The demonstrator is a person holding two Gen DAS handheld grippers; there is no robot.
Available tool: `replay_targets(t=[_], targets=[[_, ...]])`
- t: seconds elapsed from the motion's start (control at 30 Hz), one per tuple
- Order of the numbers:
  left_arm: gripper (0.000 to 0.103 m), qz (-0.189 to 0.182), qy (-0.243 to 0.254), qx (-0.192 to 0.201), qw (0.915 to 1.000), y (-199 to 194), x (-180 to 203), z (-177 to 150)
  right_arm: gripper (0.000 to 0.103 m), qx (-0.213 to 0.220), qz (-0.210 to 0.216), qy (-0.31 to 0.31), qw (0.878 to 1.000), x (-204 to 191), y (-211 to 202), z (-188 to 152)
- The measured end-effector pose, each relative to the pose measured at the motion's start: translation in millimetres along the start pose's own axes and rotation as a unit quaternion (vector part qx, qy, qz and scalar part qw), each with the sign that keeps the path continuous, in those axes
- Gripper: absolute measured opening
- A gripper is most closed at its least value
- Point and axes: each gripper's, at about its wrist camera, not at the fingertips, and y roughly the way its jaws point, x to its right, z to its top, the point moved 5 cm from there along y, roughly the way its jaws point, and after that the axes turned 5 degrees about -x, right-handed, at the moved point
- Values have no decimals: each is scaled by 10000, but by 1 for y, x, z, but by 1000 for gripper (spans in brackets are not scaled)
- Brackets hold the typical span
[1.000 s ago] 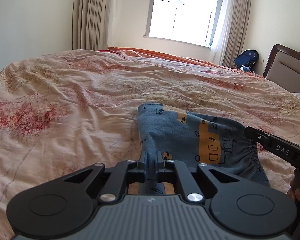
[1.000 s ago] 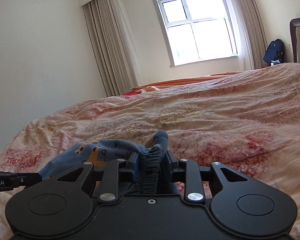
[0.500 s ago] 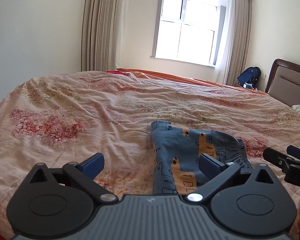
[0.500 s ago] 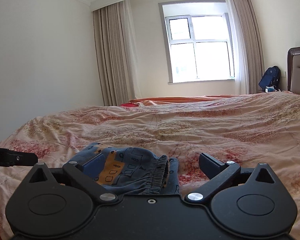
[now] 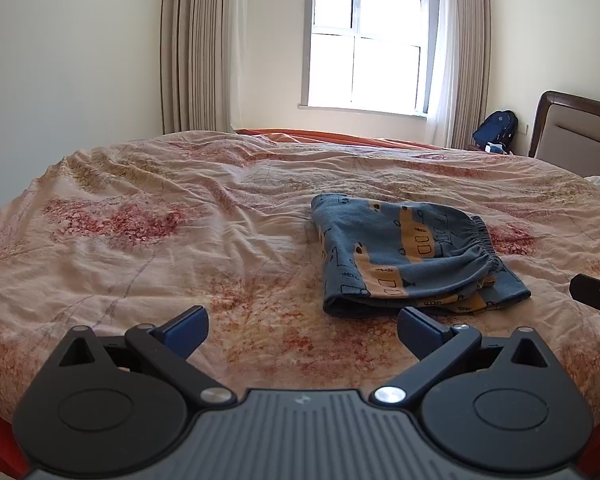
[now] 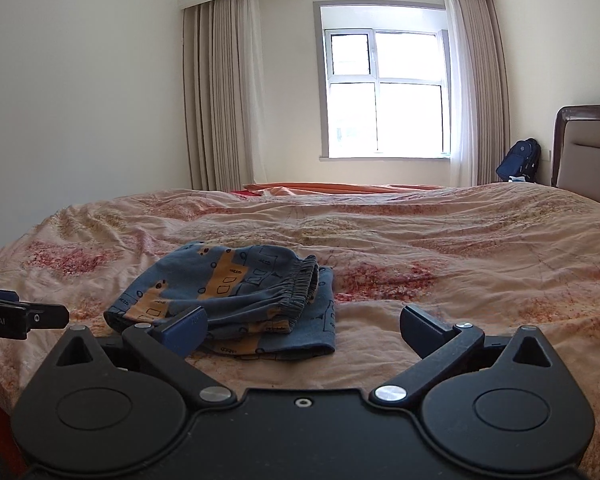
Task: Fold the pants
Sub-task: 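Open both grippers and withdraw them from the folded pants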
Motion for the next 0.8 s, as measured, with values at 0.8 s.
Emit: replay_targets(t=[0.8], targets=[[103,54,57,-368,9993,30,3,-5,102,-430,6,119,9990,5,33,-14]])
